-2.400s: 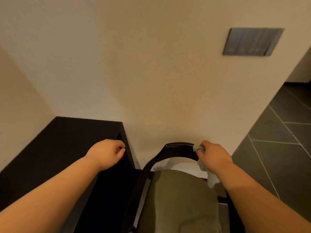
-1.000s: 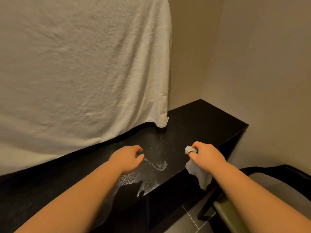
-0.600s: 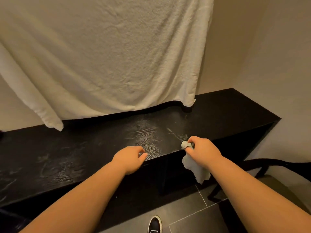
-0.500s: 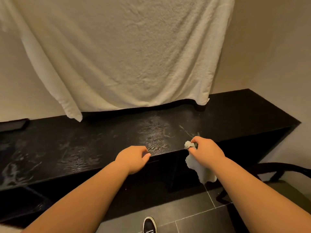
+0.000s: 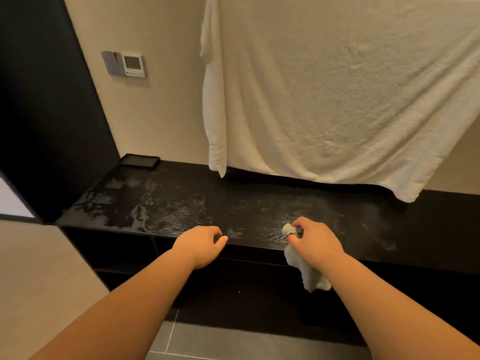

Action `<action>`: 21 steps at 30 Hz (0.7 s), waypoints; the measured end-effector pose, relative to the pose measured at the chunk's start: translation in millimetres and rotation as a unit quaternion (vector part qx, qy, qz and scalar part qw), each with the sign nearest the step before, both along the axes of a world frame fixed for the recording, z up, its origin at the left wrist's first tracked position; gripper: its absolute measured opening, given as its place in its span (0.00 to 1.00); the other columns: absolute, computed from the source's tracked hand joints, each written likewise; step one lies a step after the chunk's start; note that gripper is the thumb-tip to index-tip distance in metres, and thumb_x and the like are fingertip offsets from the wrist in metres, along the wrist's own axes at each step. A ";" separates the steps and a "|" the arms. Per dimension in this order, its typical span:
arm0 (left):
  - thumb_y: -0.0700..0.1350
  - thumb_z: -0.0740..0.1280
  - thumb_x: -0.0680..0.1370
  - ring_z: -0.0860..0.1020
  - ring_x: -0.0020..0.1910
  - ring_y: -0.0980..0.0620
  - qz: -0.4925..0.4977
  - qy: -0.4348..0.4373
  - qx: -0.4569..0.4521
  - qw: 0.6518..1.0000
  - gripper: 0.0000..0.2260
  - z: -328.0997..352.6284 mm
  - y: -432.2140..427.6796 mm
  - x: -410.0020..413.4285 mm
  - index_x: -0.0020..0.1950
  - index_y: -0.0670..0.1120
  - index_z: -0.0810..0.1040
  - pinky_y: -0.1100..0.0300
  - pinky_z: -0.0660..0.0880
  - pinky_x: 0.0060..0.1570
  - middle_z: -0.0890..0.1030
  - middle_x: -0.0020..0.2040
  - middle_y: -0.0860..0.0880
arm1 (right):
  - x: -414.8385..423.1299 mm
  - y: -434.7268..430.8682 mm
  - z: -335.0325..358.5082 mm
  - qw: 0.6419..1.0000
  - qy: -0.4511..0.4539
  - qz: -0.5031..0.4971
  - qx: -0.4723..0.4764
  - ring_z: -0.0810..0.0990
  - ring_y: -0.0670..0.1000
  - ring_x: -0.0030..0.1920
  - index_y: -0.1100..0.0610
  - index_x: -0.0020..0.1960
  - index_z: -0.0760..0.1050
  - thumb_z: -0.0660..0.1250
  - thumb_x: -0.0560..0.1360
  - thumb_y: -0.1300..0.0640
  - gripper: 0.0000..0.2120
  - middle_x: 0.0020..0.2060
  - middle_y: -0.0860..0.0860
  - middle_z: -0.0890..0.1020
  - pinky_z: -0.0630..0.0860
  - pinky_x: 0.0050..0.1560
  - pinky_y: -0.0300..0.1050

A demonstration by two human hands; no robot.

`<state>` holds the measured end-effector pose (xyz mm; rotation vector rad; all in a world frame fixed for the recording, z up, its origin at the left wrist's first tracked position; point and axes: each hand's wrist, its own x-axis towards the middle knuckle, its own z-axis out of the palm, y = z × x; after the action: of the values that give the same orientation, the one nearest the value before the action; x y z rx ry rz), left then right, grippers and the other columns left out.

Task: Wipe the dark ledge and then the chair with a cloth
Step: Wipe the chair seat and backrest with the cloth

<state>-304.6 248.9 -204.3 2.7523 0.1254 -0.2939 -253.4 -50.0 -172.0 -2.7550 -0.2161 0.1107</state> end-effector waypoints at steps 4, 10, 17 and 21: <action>0.64 0.58 0.84 0.80 0.50 0.54 0.037 -0.006 0.013 0.999 0.17 3.6 106.8 -32.0 0.64 0.58 0.78 0.52 0.80 0.51 0.83 0.52 0.58 | -9.0 109.8 -9.7 0.999 0.021 0.022 0.032 0.80 0.48 0.41 0.42 0.53 0.74 0.63 0.79 0.42 0.06 0.42 0.45 0.81 0.81 0.44 0.52; 0.63 0.59 0.84 0.79 0.43 0.59 0.108 -0.020 0.025 0.994 0.16 -2.5 267.9 -78.6 0.64 0.58 0.79 0.55 0.79 0.47 0.81 0.45 0.58 | -22.7 274.1 -19.7 0.994 0.032 0.062 0.080 0.80 0.47 0.41 0.41 0.51 0.74 0.63 0.78 0.42 0.05 0.41 0.45 0.81 0.81 0.44 0.51; 0.62 0.59 0.84 0.79 0.45 0.57 0.149 -0.024 0.028 0.988 0.17 -2.8 380.3 -109.3 0.67 0.56 0.78 0.53 0.81 0.49 0.81 0.46 0.58 | -27.5 407.1 -14.2 0.987 0.040 0.115 0.104 0.80 0.47 0.41 0.43 0.51 0.75 0.66 0.78 0.46 0.03 0.41 0.45 0.81 0.82 0.45 0.52; 0.62 0.59 0.85 0.80 0.46 0.55 0.157 -0.019 0.022 0.987 0.18 -5.9 419.9 -115.1 0.68 0.55 0.77 0.52 0.81 0.50 0.82 0.49 0.57 | -24.0 460.9 -19.9 0.984 0.037 0.135 0.111 0.80 0.47 0.40 0.42 0.49 0.75 0.65 0.78 0.47 0.02 0.40 0.44 0.81 0.82 0.44 0.52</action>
<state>-419.8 668.8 -210.2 2.7247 0.5556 -0.1543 -277.4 411.0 -191.9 -2.4826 -0.5479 0.2446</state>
